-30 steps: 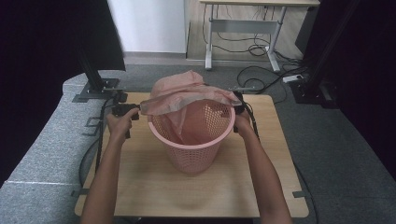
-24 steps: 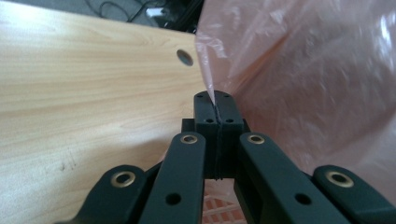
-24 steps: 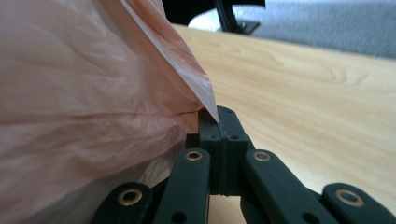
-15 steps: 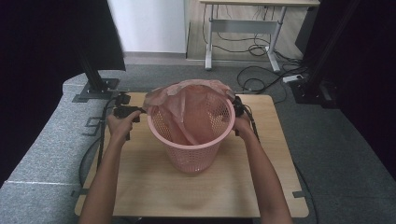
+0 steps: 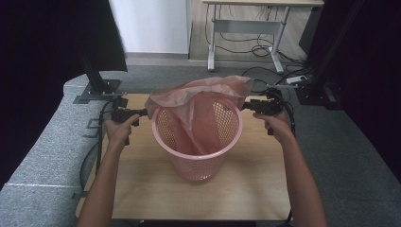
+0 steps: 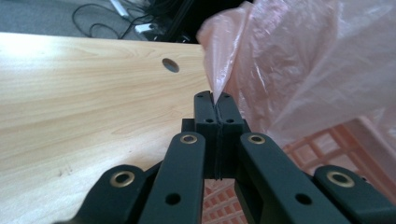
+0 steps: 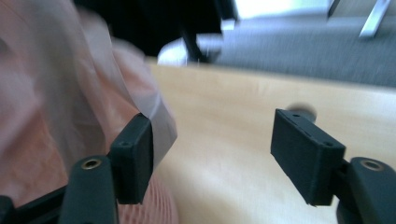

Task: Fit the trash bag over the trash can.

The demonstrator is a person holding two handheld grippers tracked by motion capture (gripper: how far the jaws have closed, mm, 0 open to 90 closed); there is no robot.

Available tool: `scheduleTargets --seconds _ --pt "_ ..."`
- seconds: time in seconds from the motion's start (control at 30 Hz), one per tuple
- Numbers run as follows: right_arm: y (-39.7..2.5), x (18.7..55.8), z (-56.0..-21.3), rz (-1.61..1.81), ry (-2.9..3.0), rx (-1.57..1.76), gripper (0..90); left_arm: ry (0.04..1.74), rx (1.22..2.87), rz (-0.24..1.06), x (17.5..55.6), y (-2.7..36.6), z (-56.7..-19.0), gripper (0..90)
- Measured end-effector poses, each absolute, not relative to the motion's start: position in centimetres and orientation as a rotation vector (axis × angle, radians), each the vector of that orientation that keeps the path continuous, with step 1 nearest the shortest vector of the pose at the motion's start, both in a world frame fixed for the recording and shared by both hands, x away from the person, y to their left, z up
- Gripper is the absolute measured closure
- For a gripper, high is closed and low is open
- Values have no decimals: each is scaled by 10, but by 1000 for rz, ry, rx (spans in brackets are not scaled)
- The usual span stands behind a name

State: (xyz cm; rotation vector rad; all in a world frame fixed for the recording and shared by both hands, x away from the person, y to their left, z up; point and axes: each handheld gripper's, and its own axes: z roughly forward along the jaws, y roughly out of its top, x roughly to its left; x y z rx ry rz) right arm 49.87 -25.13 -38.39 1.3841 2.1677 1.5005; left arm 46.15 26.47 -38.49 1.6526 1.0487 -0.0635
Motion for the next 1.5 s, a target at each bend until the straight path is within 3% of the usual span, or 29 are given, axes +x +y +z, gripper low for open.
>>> scheduleTargets --seconds 0.17,0.4,0.7,0.93,1.23,1.33,1.4,1.5 --pt "-239 499 -396 1472 2065 1384 310 1051 1637 -41 459 268 -382 894" --pt "-251 499 -375 1594 1886 1354 319 1039 1636 -12 455 275 -378 895" --pt "-266 448 -333 1637 1963 1148 324 1025 1634 1 449 278 -374 894" --pt "-232 423 -315 1642 2111 956 314 1024 1632 -3 446 276 -374 894" --pt "-175 433 -317 1475 2226 832 217 1021 1634 -1 445 273 -372 894" --pt "-166 440 -319 1445 2207 845 331 1020 1632 0 446 273 -372 894" --pt "-163 444 -321 1401 2177 852 552 1020 1631 1 445 273 -372 893" --pt "-165 443 -321 1436 2152 814 811 1012 1625 8 443 274 -372 893"
